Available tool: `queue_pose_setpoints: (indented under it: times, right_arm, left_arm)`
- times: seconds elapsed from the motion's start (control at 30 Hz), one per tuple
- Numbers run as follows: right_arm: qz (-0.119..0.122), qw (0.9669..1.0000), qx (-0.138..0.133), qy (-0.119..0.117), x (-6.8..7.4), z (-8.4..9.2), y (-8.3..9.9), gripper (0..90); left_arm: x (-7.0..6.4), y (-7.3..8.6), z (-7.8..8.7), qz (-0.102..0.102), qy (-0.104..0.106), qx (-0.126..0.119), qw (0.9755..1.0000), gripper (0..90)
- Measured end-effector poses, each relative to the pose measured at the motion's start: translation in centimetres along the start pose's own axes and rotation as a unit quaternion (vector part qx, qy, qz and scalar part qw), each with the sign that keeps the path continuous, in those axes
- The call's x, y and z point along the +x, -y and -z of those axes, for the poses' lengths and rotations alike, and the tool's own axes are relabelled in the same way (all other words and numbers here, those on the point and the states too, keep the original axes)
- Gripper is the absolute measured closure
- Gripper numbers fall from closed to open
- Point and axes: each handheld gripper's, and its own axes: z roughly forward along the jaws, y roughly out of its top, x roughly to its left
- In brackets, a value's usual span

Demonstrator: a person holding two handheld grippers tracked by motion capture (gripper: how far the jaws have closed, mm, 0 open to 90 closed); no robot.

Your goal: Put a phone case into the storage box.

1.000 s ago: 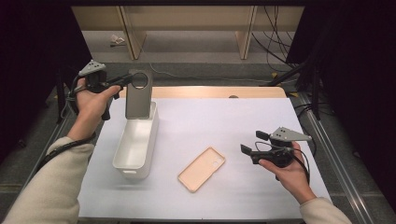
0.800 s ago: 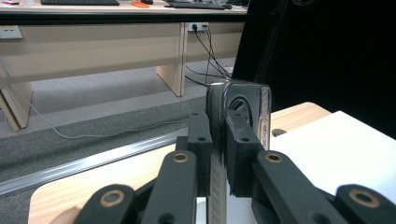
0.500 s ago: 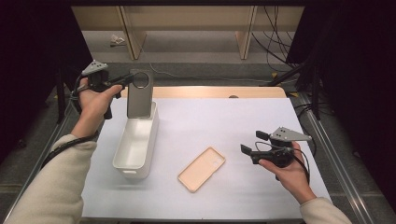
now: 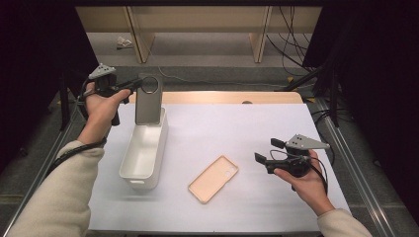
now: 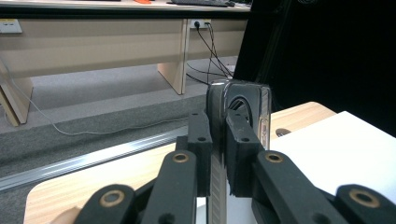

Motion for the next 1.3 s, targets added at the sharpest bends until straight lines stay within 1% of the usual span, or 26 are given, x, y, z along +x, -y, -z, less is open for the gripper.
queue_pose_setpoints:
  times: [0.2,0.53,0.87,0.97,1.3]
  right_arm:
    - [-0.001,1.0,-0.002,0.0,0.0,0.0,0.0,16.9]
    - [-0.001,1.0,0.0,-0.001,-0.1,0.0,0.0,16.9]
    - [0.0,1.0,0.0,-0.001,-0.1,0.0,0.0,16.9]
    - [-0.001,1.0,0.0,-0.001,-0.1,0.0,0.0,16.9]
    - [-0.002,1.0,0.0,-0.001,-0.1,-0.1,0.1,16.9]
  left_arm:
    - [-0.1,0.0,-0.3,-0.003,-0.001,0.0,1.0,81.6]
    - [0.1,0.2,-0.6,0.0,0.001,0.0,1.0,81.6]
    - [0.6,0.6,-1.1,0.005,-0.005,0.0,1.0,81.6]
    - [0.6,0.7,-1.2,0.001,-0.005,0.003,1.0,81.5]
    - [0.9,1.0,-1.6,0.003,-0.003,0.002,1.0,81.5]
